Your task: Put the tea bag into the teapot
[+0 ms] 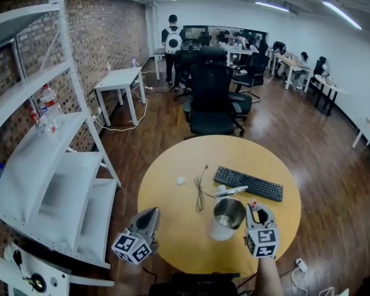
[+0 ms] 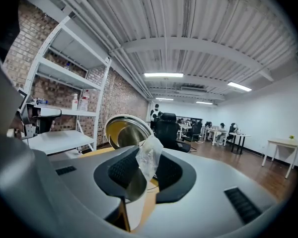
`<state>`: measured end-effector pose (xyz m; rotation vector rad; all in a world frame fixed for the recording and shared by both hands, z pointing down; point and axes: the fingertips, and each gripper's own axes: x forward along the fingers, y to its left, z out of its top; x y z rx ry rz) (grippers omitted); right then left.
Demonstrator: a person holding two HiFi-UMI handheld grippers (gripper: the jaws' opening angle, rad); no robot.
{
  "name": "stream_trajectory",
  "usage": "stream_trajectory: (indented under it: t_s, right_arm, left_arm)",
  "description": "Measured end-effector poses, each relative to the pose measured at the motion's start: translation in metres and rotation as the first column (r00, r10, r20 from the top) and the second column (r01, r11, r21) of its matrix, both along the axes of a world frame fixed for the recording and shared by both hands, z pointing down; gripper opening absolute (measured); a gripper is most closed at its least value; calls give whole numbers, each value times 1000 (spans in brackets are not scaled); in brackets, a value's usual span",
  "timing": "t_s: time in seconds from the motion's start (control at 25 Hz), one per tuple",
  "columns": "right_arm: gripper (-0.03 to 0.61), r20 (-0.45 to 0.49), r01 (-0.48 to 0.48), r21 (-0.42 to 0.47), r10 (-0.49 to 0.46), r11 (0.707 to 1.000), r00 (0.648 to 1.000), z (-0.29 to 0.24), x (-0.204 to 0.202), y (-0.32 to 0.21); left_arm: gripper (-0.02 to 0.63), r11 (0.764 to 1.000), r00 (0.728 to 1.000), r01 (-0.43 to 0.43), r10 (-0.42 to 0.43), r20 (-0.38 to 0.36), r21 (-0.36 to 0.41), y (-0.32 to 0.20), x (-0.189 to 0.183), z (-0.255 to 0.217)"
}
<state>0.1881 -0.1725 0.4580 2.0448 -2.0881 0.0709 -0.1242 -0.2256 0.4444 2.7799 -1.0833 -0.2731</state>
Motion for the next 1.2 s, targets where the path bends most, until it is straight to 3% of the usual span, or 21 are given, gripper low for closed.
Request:
stream_trajectory:
  t_s: [0.36,0.84,1.0,1.2]
  right_arm:
    - [83,-55,158,-44,-160,986,986,24,-51,-26]
    - [84,-18,196,-83,-199,977,980,42,-44,-32]
    - [213,8,207,-86,-207,975,978,43,-46,-37]
    - [213,11,221,-91,-221,971,975,51,-42,-34]
  left_arm:
    - [-6,999,1000,20,-20,-18,-35,3,-7,13]
    - [-6,993,997,76,-78,-16,-86,10,-11,30]
    - [-8,991,996,83,-85,-18,-105,12,-11,36]
    - [-8,985,994,103,-106,-15,-136,18,-15,46]
